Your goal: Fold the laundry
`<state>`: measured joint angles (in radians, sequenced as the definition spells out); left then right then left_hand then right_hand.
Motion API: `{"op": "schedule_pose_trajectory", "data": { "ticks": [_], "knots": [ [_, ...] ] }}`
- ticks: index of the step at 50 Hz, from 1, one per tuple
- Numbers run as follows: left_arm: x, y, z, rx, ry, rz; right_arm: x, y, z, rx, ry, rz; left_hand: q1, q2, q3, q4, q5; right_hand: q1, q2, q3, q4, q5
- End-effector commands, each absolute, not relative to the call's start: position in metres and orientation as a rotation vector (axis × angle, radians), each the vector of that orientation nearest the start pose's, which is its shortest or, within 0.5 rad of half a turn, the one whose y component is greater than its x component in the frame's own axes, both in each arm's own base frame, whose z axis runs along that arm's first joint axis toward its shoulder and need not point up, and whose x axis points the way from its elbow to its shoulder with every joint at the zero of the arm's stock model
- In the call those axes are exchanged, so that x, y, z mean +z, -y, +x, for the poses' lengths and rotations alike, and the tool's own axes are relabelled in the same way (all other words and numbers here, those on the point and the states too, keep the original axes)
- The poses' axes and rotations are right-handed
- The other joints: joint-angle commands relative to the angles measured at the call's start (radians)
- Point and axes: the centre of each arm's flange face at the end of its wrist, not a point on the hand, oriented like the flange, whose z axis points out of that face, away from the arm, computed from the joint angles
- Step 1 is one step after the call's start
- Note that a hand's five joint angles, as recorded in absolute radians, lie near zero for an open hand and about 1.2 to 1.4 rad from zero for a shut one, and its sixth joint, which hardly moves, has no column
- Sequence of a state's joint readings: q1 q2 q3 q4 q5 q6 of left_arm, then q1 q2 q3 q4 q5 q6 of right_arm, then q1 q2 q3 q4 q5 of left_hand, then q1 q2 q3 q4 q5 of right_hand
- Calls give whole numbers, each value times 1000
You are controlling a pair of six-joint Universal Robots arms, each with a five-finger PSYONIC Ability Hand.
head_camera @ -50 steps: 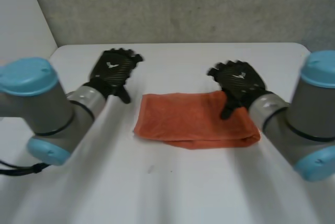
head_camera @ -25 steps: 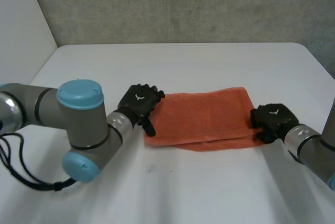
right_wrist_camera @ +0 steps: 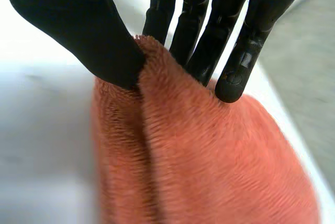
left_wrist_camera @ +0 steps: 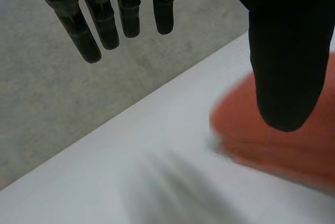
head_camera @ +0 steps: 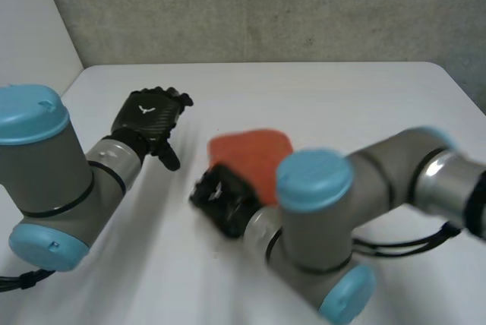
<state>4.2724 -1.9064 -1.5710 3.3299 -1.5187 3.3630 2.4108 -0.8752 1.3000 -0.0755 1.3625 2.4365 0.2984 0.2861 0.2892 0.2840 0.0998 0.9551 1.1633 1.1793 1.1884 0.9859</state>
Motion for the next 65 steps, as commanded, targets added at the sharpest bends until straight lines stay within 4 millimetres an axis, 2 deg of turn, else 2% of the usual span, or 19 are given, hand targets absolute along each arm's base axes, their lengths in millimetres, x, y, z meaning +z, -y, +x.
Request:
{"op": "schedule_pose_trajectory", "data": {
  "ticks": [1,2,5,6,10,16,21,25,31,38,41,44,47,52,53,56,58,61,65],
  "knots": [
    [216,273,-280,-2187,-2366,866,147,163,391,-1666,-1584,-1767,-58,-46,-49,-44,-34,-682,-891,-907,-916,-888],
    [216,273,-280,-2187,-2366,866,171,184,380,-1768,-1619,-1674,-58,-46,-49,-44,-34,-781,-989,-1005,-1014,-986],
    [220,275,-295,-2249,-2340,894,199,208,360,-1872,-1676,-1493,-64,-52,-55,-50,-40,-781,-989,-1005,-1014,-986],
    [219,274,-300,-2264,-2340,906,212,218,350,-1905,-1702,-1358,-64,-52,-55,-50,-40,-781,-989,-1005,-1014,-986],
    [220,267,-332,-2343,-2334,982,225,233,332,-1846,-1779,-1041,-61,-49,-52,-47,-37,-781,-989,-1005,-1014,-986],
    [212,263,-350,-2352,-2381,1002,228,260,312,-1749,-1868,-735,-41,-29,-32,-27,-17,-781,-989,-1005,-1014,-986],
    [198,256,-352,-2281,-2441,957,217,264,313,-1644,-1912,-735,44,56,53,59,68,-781,-989,-1005,-1014,-986],
    [186,256,-345,-2181,-2468,868,182,271,321,-1485,-2030,-780,41,54,51,56,65,-781,-989,-1005,-1014,-986],
    [155,249,-338,-1969,-2579,880,157,274,324,-1345,-2147,-796,-23,-11,-14,-9,1,-781,-989,-1005,-1014,-986],
    [123,241,-332,-1778,-2690,889,140,279,325,-1344,-2185,-887,-96,-84,-87,-82,-72,-781,-989,-1005,-1014,-986],
    [123,240,-331,-1760,-2699,893,138,281,323,-1374,-2204,-926,-108,-96,-99,-94,-84,-781,-989,-1005,-1014,-986],
    [130,240,-330,-1778,-2693,885,142,282,322,-1388,-2205,-917,-111,-99,-102,-97,-87,-781,-989,-1005,-1014,-986],
    [155,242,-329,-1868,-2662,857,153,284,320,-1430,-2188,-896,-117,-105,-108,-103,-93,-781,-989,-1005,-1014,-986],
    [202,246,-324,-2050,-2590,780,211,284,313,-1590,-2090,-793,-117,-105,-108,-103,-93,-781,-989,-1005,-1014,-986],
    [221,251,-318,-2115,-2554,733,231,287,307,-1655,-2055,-731,-117,-105,-108,-103,-93,-781,-989,-1005,-1014,-986],
    [245,261,-304,-2194,-2496,649,259,294,294,-1766,-2018,-638,-117,-105,-108,-103,-93,-781,-989,-1005,-1014,-986],
    [259,268,-294,-2229,-2467,608,286,296,279,-1881,-1990,-567,-117,-105,-108,-103,-93,-781,-989,-1005,-1014,-986],
    [292,278,-271,-2269,-2449,574,310,298,261,-2006,-1981,-489,-108,-96,-99,-94,-84,-781,-989,-1005,-1014,-986],
    [308,280,-248,-2186,-2524,565,320,301,247,-2091,-2010,-460,-117,-105,-108,-103,-93,-781,-989,-1005,-1014,-986]
  ]
}}
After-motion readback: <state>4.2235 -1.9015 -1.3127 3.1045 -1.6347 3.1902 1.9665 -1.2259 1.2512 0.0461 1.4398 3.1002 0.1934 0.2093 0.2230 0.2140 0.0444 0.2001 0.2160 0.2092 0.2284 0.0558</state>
